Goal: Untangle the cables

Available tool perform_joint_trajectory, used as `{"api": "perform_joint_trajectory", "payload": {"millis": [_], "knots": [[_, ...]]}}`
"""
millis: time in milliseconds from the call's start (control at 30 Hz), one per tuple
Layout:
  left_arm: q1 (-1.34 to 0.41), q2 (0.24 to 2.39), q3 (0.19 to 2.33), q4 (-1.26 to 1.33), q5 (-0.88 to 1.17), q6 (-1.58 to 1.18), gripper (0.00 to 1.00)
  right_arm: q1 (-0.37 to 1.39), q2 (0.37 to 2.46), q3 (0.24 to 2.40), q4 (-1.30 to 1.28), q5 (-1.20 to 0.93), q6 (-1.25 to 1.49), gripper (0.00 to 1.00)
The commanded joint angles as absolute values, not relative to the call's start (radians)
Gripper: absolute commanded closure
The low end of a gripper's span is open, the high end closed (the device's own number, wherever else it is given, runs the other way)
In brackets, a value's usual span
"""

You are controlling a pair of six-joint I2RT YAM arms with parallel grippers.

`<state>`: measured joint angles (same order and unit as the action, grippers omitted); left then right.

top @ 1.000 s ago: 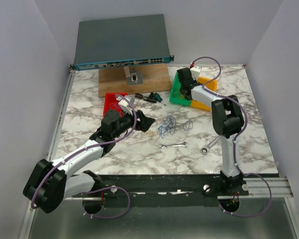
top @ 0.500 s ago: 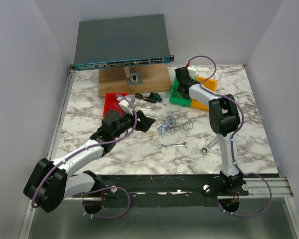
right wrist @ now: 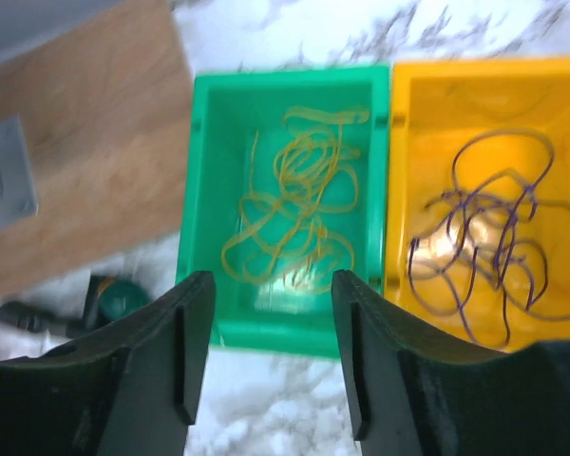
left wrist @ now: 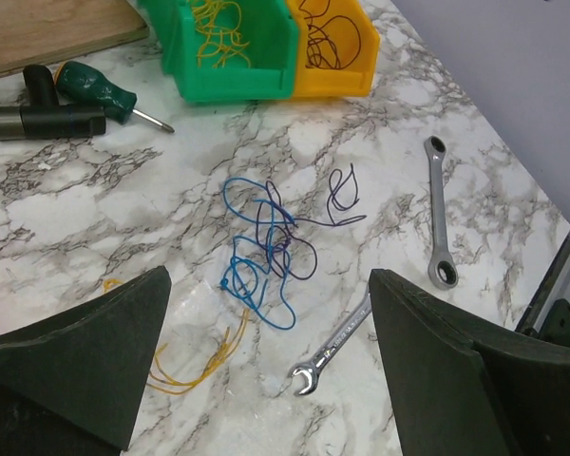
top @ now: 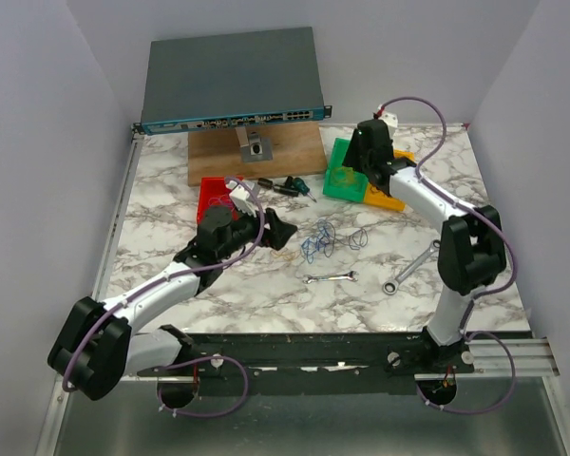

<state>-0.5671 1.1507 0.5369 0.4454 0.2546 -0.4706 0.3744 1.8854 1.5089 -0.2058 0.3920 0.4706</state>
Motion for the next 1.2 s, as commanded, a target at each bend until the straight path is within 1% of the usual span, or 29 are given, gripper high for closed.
{"api": "perform_joint_trajectory", "payload": {"millis": [0, 133, 167, 267, 300, 367, 400, 500, 700, 867, 1000, 1100, 1133, 1167], "knots": [[-0.571, 1.23, 0.629, 0.34, 0.237, -0.452, 0.11, 0.38, 1.739, 1.279, -0.104, 0.138, 0.473, 0.38], [-0.571, 1.359, 0.751, 0.155, 0.199, -0.456, 0.11, 0.412, 1.634, 1.106, -0.056, 0.062, 0.454, 0.3], [-0.571, 1.395, 0.783, 0.098, 0.185, -0.456, 0.11, 0.425, 1.616, 1.066, -0.054, 0.058, 0.455, 0.26], [-0.574, 1.477, 0.869, -0.026, 0.151, -0.445, 0.11, 0.461, 1.56, 0.972, -0.046, 0.083, 0.452, 0.05], [-0.575, 1.496, 0.889, -0.055, 0.137, -0.443, 0.11, 0.467, 1.542, 0.936, -0.039, 0.093, 0.453, 0.01], [-0.584, 1.516, 0.914, -0.1, 0.098, -0.429, 0.08, 0.471, 1.511, 0.866, 0.019, 0.105, 0.462, 0.0], [-0.59, 1.515, 0.918, -0.114, 0.079, -0.42, 0.02, 0.472, 1.5, 0.836, 0.052, 0.106, 0.468, 0.0], [-0.606, 1.504, 0.92, -0.144, 0.045, -0.393, 0.01, 0.474, 1.461, 0.75, 0.159, 0.081, 0.475, 0.0], [-0.657, 1.552, 0.99, -0.268, -0.025, -0.401, 0.01, 0.482, 1.434, 0.561, 0.435, 0.13, 0.51, 0.0], [-0.705, 1.627, 1.0, -0.301, -0.08, -0.426, 0.02, 0.486, 1.457, 0.552, 0.464, 0.158, 0.511, 0.01], [-0.71, 1.699, 1.018, -0.315, -0.083, -0.438, 0.09, 0.488, 1.433, 0.52, 0.499, 0.16, 0.516, 0.01], [-0.711, 1.713, 1.023, -0.326, -0.084, -0.442, 0.21, 0.489, 1.402, 0.501, 0.508, 0.176, 0.518, 0.02], [-0.711, 1.711, 1.019, -0.324, -0.082, -0.442, 0.3, 0.489, 1.391, 0.495, 0.508, 0.187, 0.518, 0.02], [-0.711, 1.71, 1.016, -0.32, -0.079, -0.439, 0.43, 0.488, 1.382, 0.492, 0.507, 0.196, 0.518, 0.03]]}}
